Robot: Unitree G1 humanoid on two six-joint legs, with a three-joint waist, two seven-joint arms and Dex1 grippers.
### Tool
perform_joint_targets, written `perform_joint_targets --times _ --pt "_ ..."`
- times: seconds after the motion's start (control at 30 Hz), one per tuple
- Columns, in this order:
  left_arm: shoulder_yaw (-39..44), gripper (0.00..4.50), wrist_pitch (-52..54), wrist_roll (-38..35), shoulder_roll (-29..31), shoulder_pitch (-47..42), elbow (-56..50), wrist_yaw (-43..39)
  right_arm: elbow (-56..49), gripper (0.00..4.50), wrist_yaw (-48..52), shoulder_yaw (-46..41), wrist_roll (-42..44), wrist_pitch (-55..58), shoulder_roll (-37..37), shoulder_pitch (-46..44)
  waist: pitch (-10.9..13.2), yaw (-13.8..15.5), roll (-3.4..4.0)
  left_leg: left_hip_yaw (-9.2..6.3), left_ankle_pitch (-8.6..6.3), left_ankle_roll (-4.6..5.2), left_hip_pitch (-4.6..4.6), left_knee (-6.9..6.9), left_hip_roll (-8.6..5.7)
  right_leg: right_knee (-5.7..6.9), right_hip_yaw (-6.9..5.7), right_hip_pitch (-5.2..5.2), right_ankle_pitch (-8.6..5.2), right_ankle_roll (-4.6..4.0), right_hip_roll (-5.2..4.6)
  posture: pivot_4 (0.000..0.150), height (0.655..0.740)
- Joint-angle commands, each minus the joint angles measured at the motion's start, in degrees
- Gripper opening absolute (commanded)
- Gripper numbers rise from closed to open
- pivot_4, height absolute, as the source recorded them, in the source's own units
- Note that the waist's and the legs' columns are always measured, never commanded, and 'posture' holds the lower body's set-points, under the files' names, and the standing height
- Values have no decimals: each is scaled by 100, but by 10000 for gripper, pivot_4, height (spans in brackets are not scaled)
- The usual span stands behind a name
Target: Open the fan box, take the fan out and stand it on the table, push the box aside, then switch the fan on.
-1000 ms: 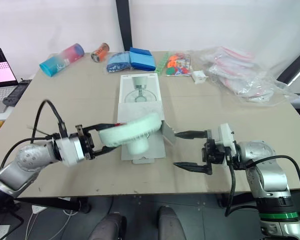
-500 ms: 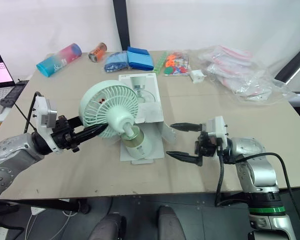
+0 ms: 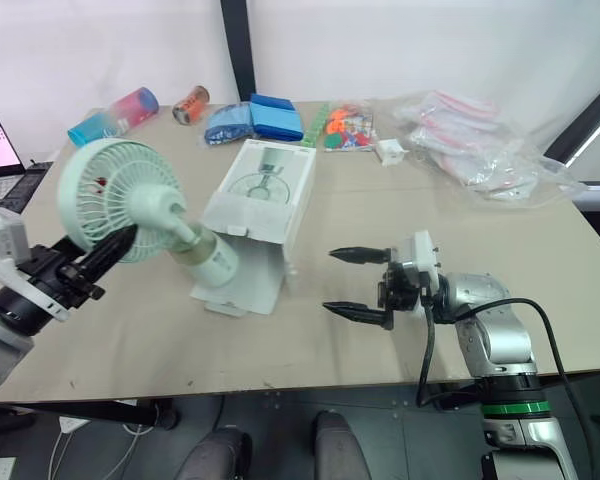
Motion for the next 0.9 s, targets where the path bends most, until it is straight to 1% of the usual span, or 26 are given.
perform_joint_targets --times 0.03,0.13,0.23,0.43,0.67,0.9 --pt "652 19038 -120 93 -162 53 -319 461 -23 44926 136 -23 68 -35 11 -121 -1 2 -2 2 -1 -1 0 0 0 0 1 0 0 0 0 1500 7400" --pt "752 19038 -73 230 -229 150 -267 533 29 44926 164 1 33 -66 42 -121 -4 3 -7 2 -1 -1 0 0 0 0 2 0 0 0 1 1500 7400" --pt "968 19038 -48 383 -293 239 7 452 29 44926 197 32 2 -94 52 -101 -4 3 -9 3 -1 -2 1 0 0 -1 2 1 0 0 2 1500 7400" --pt "1231 19038 98 363 -99 295 680 -206 -30 44926 125 29 -31 -127 68 -58 -4 -4 -10 8 -3 -3 4 -1 6 -1 7 1 -1 -1 11 1500 7400" --pt "1174 19038 378 343 227 -183 1303 -694 -100 44926 27 4 -56 -147 61 18 -7 -2 -25 9 -4 -3 4 -1 5 -2 11 1 -1 -1 11 1500 7400" --pt "883 19038 586 789 234 -541 1687 -940 -222 44926 -91 27 -64 -142 97 109 -7 -3 -27 10 -12 -13 5 -1 10 -2 11 0 -1 -1 14 1500 7400"
